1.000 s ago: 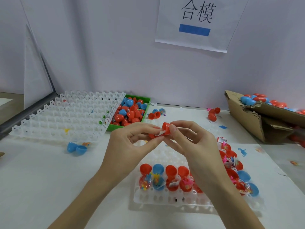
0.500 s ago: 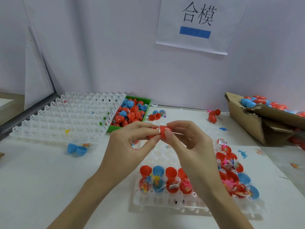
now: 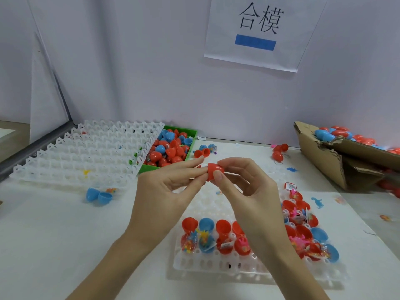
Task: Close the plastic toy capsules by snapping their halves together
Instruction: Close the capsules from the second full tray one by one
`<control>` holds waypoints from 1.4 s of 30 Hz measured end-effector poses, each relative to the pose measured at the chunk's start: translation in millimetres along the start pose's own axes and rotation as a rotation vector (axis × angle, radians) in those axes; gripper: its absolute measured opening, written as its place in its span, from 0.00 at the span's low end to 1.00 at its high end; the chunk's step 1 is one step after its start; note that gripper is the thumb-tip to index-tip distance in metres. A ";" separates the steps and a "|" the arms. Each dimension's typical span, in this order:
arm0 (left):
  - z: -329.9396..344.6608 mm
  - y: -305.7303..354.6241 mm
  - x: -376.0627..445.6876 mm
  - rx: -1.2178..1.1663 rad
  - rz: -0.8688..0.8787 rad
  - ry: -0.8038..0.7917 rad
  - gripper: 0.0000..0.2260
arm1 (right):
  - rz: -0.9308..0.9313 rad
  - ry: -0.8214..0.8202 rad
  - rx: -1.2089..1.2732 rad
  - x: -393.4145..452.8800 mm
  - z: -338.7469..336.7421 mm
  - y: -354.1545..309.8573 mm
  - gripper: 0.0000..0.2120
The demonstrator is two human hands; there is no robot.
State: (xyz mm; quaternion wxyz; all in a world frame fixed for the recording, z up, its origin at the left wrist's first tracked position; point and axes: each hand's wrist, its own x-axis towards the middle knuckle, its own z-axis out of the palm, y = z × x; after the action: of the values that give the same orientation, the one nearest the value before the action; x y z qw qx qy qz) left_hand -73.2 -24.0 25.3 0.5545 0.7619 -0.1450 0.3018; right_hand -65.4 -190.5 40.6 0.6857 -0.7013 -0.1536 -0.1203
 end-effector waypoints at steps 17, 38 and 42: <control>-4.0 4.2 4.7 -0.151 -0.055 -0.138 0.12 | -0.052 0.022 0.013 -1.6 1.1 -3.5 0.08; 4.5 8.1 -1.8 -0.243 -0.079 -0.063 0.05 | -0.133 0.004 0.016 -5.2 4.9 -4.3 0.09; 3.9 11.0 -1.4 -0.189 -0.034 -0.046 0.07 | -0.140 0.017 0.015 -4.2 3.7 -5.6 0.09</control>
State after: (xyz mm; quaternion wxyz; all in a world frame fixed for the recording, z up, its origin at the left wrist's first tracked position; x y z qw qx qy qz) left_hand -79.2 -31.6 32.0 0.6255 0.7152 -0.1726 0.2596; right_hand -71.6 -187.0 44.1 0.6822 -0.6824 -0.1975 -0.1730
